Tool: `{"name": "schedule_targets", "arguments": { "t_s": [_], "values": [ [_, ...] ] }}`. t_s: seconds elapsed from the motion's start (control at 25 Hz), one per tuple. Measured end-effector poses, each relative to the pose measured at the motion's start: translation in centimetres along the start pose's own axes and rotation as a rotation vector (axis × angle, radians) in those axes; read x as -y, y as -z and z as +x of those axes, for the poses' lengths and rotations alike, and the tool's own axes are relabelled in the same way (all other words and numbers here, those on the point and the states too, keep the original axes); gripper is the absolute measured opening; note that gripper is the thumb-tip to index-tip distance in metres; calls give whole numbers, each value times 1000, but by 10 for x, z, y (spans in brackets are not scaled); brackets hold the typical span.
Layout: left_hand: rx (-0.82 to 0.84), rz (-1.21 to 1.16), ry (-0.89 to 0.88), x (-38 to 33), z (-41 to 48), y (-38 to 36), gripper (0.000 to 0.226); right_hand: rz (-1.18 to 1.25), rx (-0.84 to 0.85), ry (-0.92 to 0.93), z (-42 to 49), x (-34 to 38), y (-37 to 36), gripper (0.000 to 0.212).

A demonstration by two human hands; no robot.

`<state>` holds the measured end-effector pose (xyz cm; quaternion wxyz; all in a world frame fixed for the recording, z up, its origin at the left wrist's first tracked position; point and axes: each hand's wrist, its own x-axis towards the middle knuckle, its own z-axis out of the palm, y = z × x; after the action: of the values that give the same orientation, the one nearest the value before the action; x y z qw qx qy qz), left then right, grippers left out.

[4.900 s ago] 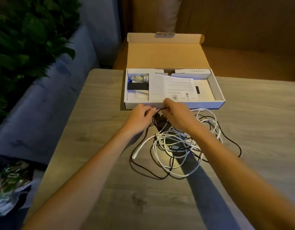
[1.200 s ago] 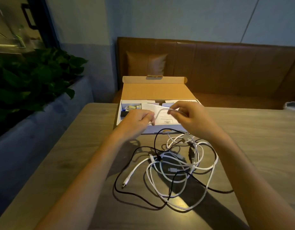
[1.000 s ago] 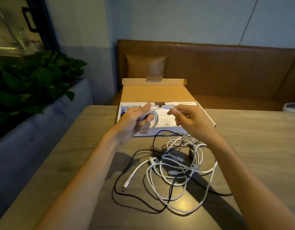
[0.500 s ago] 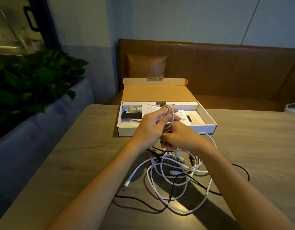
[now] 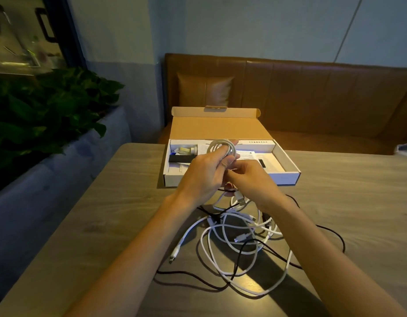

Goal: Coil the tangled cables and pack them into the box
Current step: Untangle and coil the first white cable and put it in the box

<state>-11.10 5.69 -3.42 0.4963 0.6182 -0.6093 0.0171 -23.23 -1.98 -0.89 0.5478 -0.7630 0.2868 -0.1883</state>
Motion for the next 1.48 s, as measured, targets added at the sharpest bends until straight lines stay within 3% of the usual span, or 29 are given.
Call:
{"name": "schedule_targets", "arguments": {
  "t_s": [0.12, 0.24, 0.44, 0.6, 0.88, 1.0, 1.08, 1.16, 1.24, 1.32, 1.48],
  "values": [
    [84, 176, 71, 12, -2, 0, 26, -262, 125, 14, 3, -5, 6, 19],
    [164, 283, 109, 9, -1, -1, 22, -431, 137, 28, 5, -6, 11, 19],
    [334, 194, 109, 15, 4, 12, 15, -476, 278, 28, 1, -1, 30, 24],
    [427, 179, 192, 16, 4, 19, 11, -541, 94, 97, 3, -3, 30, 21],
    [356, 299, 241, 15, 3, 18, 24, -521, 224, 100, 0, -1, 25, 39],
    [332, 395, 268, 12, 4, 18, 31, -499, 125, 153, -1, -1, 20, 27],
    [287, 466, 345, 10, 5, 15, 37, -557, -4, 201, 0, 0, 18, 15],
    [238, 482, 430, 7, 6, 12, 42, -583, -27, 274, -1, 2, 19, 12],
    [216, 416, 461, 6, 8, 11, 41, -511, 0, 304, -1, 3, 21, 20],
    [212, 287, 472, 6, 9, 11, 33, -508, -6, 328, 0, 2, 23, 12],
    [308, -142, 548, -3, 10, 16, 30, -520, -69, 411, 3, 1, 22, 12]
  ]
}}
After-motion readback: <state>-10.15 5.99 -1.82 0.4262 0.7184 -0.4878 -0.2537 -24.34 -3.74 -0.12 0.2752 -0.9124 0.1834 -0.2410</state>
